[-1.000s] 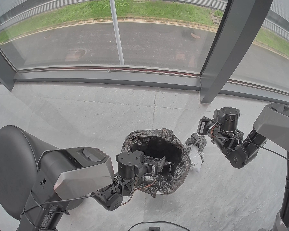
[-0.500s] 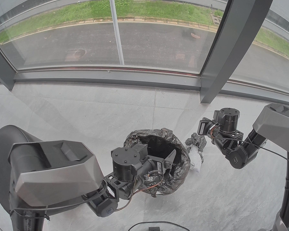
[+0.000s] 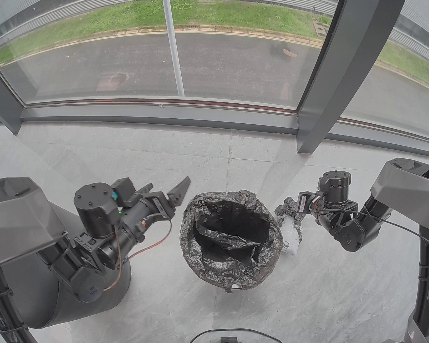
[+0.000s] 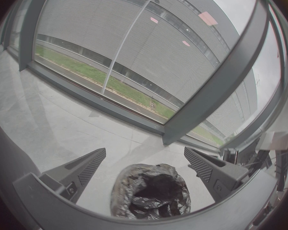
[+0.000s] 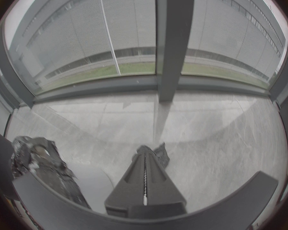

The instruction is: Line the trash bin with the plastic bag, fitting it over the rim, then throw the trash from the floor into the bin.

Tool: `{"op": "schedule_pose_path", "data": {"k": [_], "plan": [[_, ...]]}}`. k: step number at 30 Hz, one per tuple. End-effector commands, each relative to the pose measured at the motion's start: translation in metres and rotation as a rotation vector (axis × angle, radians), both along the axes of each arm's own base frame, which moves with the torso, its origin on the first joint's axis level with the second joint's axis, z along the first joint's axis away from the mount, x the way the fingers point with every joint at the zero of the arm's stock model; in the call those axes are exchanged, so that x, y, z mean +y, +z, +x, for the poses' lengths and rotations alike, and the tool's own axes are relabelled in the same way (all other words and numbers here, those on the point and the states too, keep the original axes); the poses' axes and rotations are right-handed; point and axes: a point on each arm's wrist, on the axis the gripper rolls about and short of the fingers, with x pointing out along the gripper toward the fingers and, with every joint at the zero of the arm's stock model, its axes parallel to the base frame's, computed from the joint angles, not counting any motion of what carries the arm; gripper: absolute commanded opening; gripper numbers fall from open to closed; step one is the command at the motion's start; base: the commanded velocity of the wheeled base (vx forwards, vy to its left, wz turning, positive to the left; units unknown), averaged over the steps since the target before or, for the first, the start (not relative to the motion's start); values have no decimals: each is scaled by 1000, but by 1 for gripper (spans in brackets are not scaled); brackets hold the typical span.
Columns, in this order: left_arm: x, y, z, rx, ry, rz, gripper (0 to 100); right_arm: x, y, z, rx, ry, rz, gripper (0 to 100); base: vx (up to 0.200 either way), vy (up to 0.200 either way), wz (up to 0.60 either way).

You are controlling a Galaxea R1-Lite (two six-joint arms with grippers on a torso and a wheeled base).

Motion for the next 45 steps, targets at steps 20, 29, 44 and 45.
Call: {"op": "schedule_pose_path", "data": {"k": [20,29,44,45], "plan": [[34,2,3,-3,68,-48,100,-2,8,55,267,-148,123,100,0,0,0],[34,0,4,4,68,-44,100,0,-7,64,280,-116,85,100,0,0,0],[33,-6,6,18,71,-39,100,-1,-43,80,382,-70,38,100,0,0,0],[33,-6,6,19,71,-38,100,-1,-44,82,381,-68,39,100,0,0,0]]}}
